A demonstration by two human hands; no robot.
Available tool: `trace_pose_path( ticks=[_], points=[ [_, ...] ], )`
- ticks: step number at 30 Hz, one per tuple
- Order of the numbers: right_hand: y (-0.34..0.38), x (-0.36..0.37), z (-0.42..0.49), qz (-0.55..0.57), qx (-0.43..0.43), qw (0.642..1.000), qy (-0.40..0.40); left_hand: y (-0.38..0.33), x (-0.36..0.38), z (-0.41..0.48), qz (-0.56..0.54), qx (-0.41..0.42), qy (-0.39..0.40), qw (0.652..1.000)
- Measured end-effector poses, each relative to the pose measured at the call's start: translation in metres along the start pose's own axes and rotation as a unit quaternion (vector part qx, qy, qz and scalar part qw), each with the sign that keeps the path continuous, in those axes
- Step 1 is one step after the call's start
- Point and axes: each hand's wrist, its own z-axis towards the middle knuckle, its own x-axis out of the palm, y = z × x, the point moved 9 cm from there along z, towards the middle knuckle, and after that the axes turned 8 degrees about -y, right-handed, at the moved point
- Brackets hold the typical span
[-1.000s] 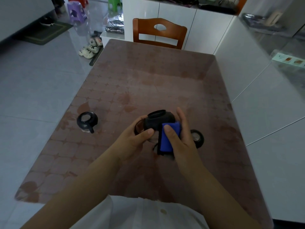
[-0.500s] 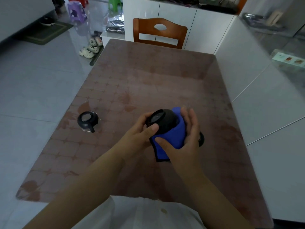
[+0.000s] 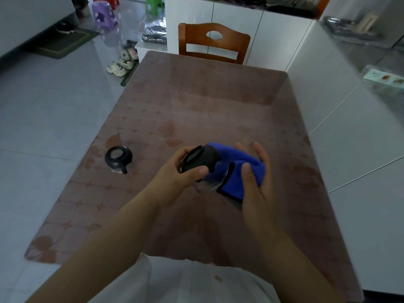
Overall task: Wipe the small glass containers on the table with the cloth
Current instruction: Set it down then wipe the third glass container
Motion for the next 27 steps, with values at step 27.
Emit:
trace_pose_path(
  ticks=[27],
  points=[
    [-0.034,0.001,0.015,-0.076,0.111,0.991,0.021,0.005,0.025,-0.013,0.094,-0.004,0.131,0.987]
  ],
)
